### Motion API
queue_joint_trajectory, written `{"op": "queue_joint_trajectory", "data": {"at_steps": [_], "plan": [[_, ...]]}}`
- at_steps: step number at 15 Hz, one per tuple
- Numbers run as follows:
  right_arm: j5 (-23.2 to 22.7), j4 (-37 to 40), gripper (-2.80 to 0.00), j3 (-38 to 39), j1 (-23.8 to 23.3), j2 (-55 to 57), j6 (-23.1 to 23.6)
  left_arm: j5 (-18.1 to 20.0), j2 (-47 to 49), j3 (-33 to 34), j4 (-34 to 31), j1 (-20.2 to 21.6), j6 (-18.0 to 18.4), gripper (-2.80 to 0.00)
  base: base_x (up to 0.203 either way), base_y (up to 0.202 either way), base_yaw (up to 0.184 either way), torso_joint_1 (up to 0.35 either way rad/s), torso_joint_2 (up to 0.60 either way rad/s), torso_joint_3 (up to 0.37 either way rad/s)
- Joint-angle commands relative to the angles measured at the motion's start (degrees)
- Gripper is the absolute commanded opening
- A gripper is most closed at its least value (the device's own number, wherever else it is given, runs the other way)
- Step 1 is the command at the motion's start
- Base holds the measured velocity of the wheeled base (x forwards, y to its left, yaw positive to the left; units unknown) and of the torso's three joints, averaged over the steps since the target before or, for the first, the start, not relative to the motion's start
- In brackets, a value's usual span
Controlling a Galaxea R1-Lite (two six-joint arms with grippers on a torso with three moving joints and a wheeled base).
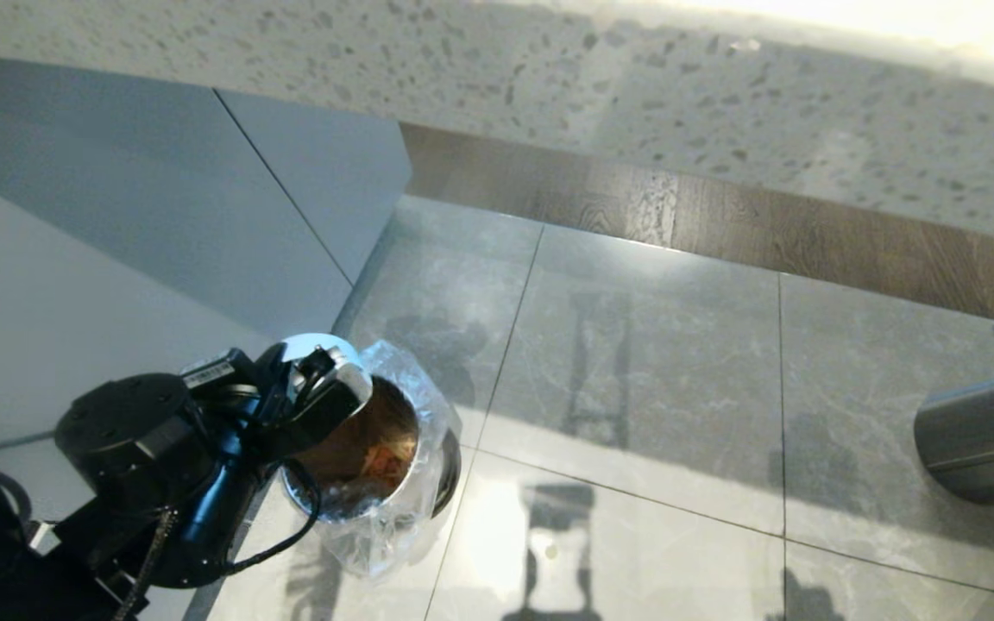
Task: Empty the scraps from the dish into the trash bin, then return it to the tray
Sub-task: Pour the leftover food from the bowl into the trash can
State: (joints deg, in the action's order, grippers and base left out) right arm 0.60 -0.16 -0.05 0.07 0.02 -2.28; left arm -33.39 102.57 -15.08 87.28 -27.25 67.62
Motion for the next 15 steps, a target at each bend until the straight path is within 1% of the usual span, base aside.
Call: {"op": "queue_joint_trajectory", "data": {"at_steps": [1,2,3,4,5,6,7,9,11,12,13,14,15], "plan": [[0.0,0.0,-2.8,0.0,0.0,0.0,0.0,0.3,1.4,-0.6,2.7,-1.8,-1.4,-2.8,0.0,0.0,0.0,0.0,0.0,0.0],[0.0,0.0,-2.8,0.0,0.0,0.0,0.0,1.0,0.3,-1.4,2.7,-1.2,-2.8,-2.8,0.0,0.0,0.0,0.0,0.0,0.0],[0.0,0.0,-2.8,0.0,0.0,0.0,0.0,1.7,-0.2,-0.9,2.7,-1.8,-4.0,-2.8,0.0,0.0,0.0,0.0,0.0,0.0],[0.0,0.0,-2.8,0.0,0.0,0.0,0.0,1.8,-0.9,-2.4,2.7,-1.3,-5.5,-2.8,0.0,0.0,0.0,0.0,0.0,0.0],[0.0,0.0,-2.8,0.0,0.0,0.0,0.0,2.2,-1.3,-5.0,2.7,-0.7,-6.1,-2.8,0.0,0.0,0.0,0.0,0.0,0.0],[0.0,0.0,-2.8,0.0,0.0,0.0,0.0,2.5,-1.7,-5.5,2.7,-0.3,-6.6,-2.8,0.0,0.0,0.0,0.0,0.0,0.0],[0.0,0.0,-2.8,0.0,0.0,0.0,0.0,2.7,-2.5,-5.1,2.7,0.4,-10.1,-2.8,0.0,0.0,0.0,0.0,0.0,0.0],[0.0,0.0,-2.8,0.0,0.0,0.0,0.0,3.6,-3.5,-3.4,2.7,0.7,-22.3,-2.8,0.0,0.0,0.0,0.0,0.0,0.0],[0.0,0.0,-2.8,0.0,0.0,0.0,0.0,6.7,-5.4,-1.3,2.7,0.1,-36.3,-2.8,0.0,0.0,0.0,0.0,0.0,0.0],[0.0,0.0,-2.8,0.0,0.0,0.0,0.0,8.2,-6.9,-0.8,2.7,-0.9,-41.7,-2.8,0.0,0.0,0.0,0.0,0.0,0.0],[0.0,0.0,-2.8,0.0,0.0,0.0,0.0,8.7,-8.8,-0.3,2.7,-1.7,-43.9,-2.8,0.0,0.0,0.0,0.0,0.0,0.0],[0.0,0.0,-2.8,0.0,0.0,0.0,0.0,8.7,-10.7,0.1,2.7,-1.9,-43.9,-2.8,0.0,0.0,0.0,0.0,0.0,0.0],[0.0,0.0,-2.8,0.0,0.0,0.0,0.0,8.1,-12.0,0.4,2.7,-1.8,-41.2,-2.8,0.0,0.0,0.0,0.0,0.0,0.0]]}}
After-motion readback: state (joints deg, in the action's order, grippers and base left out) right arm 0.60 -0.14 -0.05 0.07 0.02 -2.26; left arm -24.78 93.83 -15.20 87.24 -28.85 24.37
